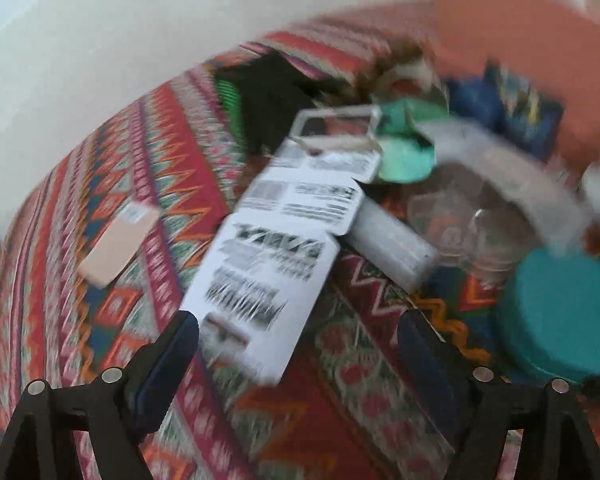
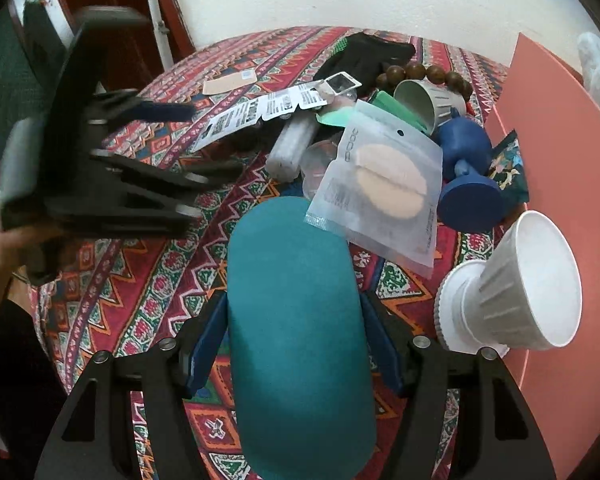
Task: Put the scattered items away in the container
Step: 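Grasp the blue battery blister pack with the left gripper while the right holds the teal case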
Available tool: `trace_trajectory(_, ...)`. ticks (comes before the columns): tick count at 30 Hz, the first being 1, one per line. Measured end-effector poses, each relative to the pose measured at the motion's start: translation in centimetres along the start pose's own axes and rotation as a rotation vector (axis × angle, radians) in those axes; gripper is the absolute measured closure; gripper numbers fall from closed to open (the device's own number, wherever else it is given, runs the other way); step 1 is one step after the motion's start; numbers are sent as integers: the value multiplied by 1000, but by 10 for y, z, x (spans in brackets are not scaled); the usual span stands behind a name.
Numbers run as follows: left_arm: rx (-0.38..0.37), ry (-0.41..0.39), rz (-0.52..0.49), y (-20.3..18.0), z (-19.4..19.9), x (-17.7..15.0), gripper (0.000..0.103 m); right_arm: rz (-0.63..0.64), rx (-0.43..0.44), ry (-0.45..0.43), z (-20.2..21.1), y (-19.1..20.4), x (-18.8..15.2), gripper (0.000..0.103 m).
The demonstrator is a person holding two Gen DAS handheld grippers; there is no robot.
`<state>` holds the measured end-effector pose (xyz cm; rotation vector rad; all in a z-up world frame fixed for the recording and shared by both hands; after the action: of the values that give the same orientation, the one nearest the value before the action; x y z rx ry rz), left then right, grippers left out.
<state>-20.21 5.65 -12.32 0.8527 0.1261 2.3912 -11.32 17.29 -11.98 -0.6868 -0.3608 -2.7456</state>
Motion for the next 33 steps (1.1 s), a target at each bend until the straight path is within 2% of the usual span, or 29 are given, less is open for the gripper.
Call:
trace_trajectory(2, 19, 25, -8, 1, -22, 10, 14, 0, 8, 2, -1, 0, 1, 34)
trace_trajectory(4, 19, 27, 40, 13, -36, 21, 6, 4, 7, 4, -2, 0, 2, 34)
trace_trajectory(5, 16, 25, 77, 21, -41, 27, 9, 6, 8, 5, -3, 0, 2, 34)
trace_trajectory(7, -30, 37, 158, 37, -46, 30, 30, 6, 9, 1, -2, -1, 3, 34)
trace_trajectory(9, -62, 27, 240, 51, -44, 29, 33, 6, 8, -7, -1, 0, 3, 35)
trace_trajectory(10, -82, 14, 266, 56, -38, 27, 62, 7, 11, -12, 1, 0, 4, 35)
trace_trajectory(12, -95, -18, 303, 63, -16, 23, 72, 7, 22, -23, 4, 2, 5, 35)
trace_trajectory(13, -121, -30, 338, 67, -2, 20, 74, 2, 30, -34, 8, 4, 6, 35)
trace_trajectory(16, -195, -85, 429, 74, 41, 5, 90, -5, 51, -66, 17, 10, 8, 35)
trace_trajectory(21, -224, -110, 487, 67, 79, -30, 91, -3, 60, -107, 33, 18, 9, 35)
trace_trajectory(24, -217, -65, 471, 49, 87, -53, 91, -8, 66, -102, 36, 20, 7, 35)
trace_trajectory(27, -181, -9, 424, 39, 69, -61, 87, -22, 66, -93, 33, 18, 6, 35)
trace_trajectory(31, -156, 46, 404, 34, 48, -79, 70, -26, 65, -77, 26, 16, 5, 35)
trace_trajectory(33, -157, 55, 401, 33, 39, -83, 70, -22, 62, -71, 24, 16, 6, 35)
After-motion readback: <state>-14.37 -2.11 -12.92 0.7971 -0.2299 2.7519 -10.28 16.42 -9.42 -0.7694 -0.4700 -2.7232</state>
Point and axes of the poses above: each gripper's, at about its wrist camera, not at the fingertips, and z roughly against the way its jaws point, y to its left, x to its top, the point moved 5 cm from there along -z, roughly the way its jaws point, and after that the axes turned 1 degree about x, right-handed, at the moved point
